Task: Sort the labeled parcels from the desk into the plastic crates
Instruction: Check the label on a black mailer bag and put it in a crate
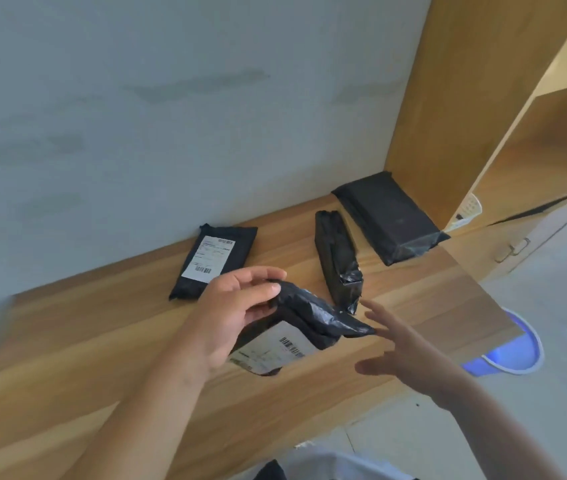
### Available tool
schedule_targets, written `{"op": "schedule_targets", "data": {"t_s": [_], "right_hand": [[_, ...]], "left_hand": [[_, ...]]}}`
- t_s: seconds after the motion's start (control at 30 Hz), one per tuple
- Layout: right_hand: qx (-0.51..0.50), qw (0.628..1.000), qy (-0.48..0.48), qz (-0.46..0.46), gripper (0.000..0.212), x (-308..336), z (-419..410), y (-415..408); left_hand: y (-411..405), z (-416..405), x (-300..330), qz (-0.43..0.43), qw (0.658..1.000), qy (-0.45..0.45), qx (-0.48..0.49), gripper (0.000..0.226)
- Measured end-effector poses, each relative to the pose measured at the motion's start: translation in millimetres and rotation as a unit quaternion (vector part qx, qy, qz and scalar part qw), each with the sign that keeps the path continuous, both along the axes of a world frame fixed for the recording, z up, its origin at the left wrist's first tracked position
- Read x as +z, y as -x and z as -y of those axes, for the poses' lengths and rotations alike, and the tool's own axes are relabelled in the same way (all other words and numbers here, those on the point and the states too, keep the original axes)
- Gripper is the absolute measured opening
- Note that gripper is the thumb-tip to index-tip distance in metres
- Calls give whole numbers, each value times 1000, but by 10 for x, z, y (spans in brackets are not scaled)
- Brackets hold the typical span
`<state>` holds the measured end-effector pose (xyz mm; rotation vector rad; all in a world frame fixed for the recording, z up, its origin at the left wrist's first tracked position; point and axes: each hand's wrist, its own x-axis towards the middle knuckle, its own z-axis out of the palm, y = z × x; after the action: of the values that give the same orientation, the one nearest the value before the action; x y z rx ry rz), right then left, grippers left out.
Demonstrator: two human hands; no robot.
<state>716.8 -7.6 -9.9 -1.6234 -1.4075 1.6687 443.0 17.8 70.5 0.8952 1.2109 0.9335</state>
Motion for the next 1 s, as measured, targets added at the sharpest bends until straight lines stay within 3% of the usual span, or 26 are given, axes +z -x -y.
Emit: {"op": "schedule_targets", "data": {"t_s": [0.07,0.2,0.3,0.4,0.5,0.57,0.63,0.7,0.77,0.83,0.93,1.0], "right_hand": [[34,999,-7,-41,99,-3,8,-3],[86,987,-54,-123,72,38,73,39],[43,973,-73,-215,31,153,82,5],[10,965,-61,-255,18,222,92,-123],[10,961,-33,-275,31,219,138,-279],[-6,956,-9,-294,38,189,174,-384],[-38,949,14,-312,41,173,199,-473],[-74,939,42,-335,43,170,206,-530],[-109,922,70,-366,43,188,195,-555],[-145,903,95,-392,42,201,171,-556],[-173,890,120,-404,44,228,196,-497],[-175,889,129,-403,50,249,267,-446]], "left_hand": [[-94,116,236,67,998,-7,16,20],[-330,343,472,161,984,-1,71,24],[-544,465,585,200,971,18,130,26],[-694,533,692,190,963,12,193,26],[-797,607,678,115,966,-22,232,19],[-871,714,584,1,964,-65,259,19],[-960,882,413,-147,950,-93,260,34],[-1095,1097,169,-203,949,-61,233,61],[-1263,1298,-108,-145,965,-20,218,93],[-1438,1419,-353,-59,973,14,221,103],[-1668,1444,-528,42,972,15,230,78],[-1741,1415,-530,66,961,-14,267,58]]}}
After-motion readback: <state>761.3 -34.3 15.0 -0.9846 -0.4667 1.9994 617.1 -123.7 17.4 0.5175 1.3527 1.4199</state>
